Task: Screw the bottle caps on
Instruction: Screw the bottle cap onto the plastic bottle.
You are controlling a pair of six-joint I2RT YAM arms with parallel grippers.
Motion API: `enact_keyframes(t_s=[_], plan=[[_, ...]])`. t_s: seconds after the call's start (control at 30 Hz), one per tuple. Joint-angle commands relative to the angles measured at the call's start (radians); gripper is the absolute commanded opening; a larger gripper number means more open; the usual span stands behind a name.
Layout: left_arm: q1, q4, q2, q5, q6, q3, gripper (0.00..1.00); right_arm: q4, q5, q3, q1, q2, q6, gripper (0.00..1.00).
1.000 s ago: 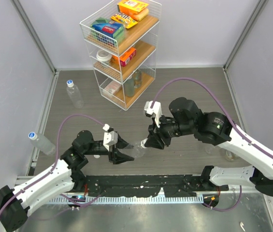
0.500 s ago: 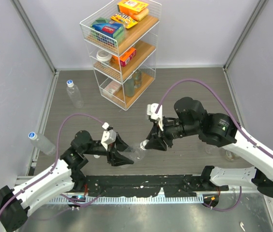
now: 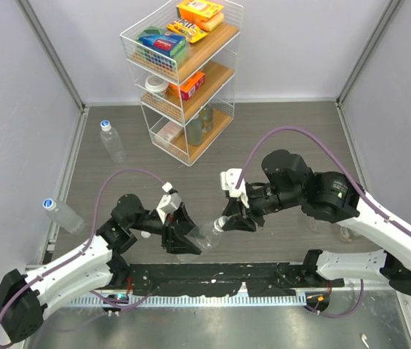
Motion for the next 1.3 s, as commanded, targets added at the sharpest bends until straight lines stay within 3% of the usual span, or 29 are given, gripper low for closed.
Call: enact_keyframes(t_s=[0.0,0.5,0.97,1.27], plan=[[0.004,0.275,-0.012,-0.046,-0.094,0.09,0.12,-0.13,-0.003,-0.016,0.032,0.073,-0.055,0.01],[0.004,0.212,-0.092,-0.057,-0.007,0.053,0.11,-0.127,-0.029,-0.01,0.032,0.079,-0.074,0.01],[0.004,0.172,0.014,-0.012,-0.002,0.148,0.11,-0.204,-0.032,0.001,0.077,0.171,-0.14,0.01],[0.004,0.157,-0.014,-0.035,0.065,0.142,0.09,-0.114,0.058,-0.016,0.081,0.18,0.033,0.01]])
